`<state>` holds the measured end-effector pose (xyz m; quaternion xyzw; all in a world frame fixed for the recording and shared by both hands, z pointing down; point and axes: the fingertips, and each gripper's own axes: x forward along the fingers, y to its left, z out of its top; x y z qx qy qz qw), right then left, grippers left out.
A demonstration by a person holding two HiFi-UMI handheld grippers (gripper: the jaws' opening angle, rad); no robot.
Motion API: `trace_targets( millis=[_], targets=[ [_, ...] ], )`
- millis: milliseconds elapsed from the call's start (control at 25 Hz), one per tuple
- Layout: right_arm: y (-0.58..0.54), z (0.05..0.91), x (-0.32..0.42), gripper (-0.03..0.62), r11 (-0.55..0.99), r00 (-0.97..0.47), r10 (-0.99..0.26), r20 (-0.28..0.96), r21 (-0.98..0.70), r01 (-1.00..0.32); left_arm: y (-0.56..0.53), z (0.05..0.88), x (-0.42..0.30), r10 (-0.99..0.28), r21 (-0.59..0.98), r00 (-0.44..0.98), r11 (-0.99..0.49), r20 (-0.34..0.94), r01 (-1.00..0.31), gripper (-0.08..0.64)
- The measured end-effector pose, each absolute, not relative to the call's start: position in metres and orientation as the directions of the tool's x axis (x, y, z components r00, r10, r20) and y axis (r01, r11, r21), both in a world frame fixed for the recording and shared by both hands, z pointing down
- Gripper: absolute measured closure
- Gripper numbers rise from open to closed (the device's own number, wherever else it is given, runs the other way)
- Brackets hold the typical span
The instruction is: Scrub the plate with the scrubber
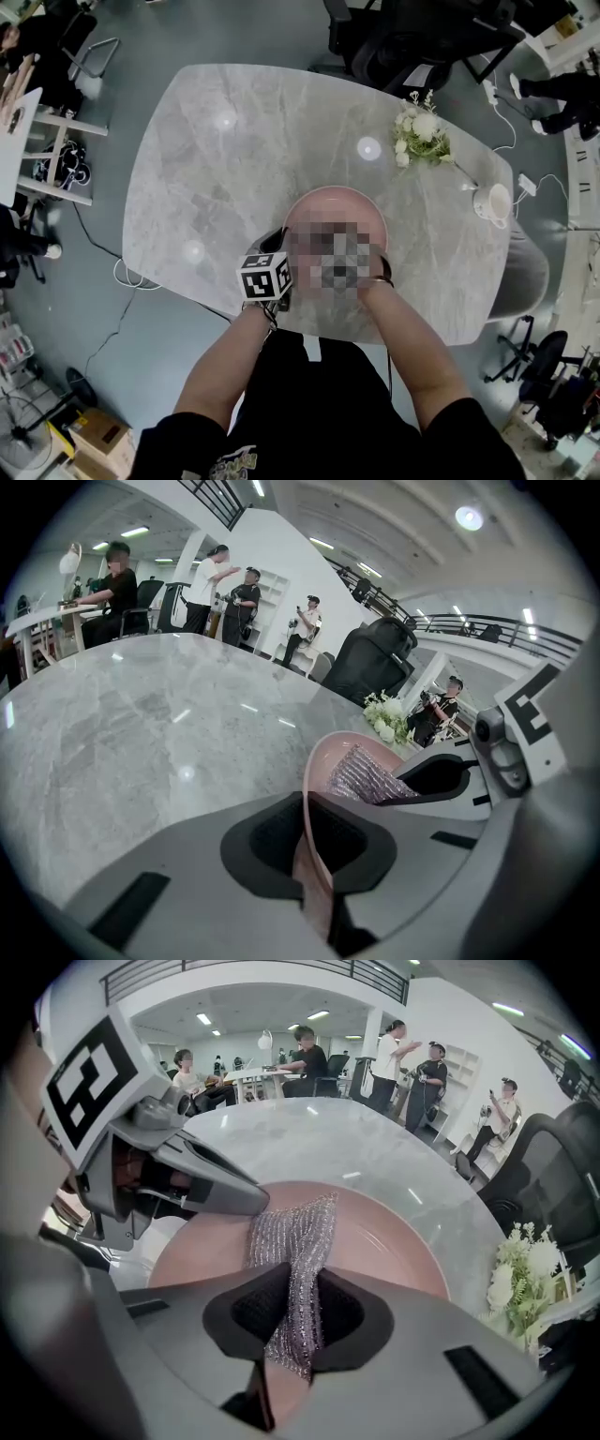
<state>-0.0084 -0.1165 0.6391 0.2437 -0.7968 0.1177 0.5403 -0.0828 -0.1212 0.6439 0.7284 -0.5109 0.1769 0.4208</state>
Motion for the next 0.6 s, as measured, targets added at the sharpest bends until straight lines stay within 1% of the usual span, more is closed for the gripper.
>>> trace_targets(
  millis=[360,600],
  targets=[
    [-0.150,0.639,0.030,0.515,0.751,-0.248,-0.327,0.912,0.091,-0.654,-0.121,0.644,-0.083,-0.592,0.429,0.418,-0.132,0.689,-0.893,0.534],
    [-0.159,0.639,0.055,0.515,0.697,-0.214,-0.353,0.911,0.104,-0.709,-0.121,0.645,-0.083,-0.593,0.423,0.412,-0.130,0.692,-0.897,0.534]
  ],
)
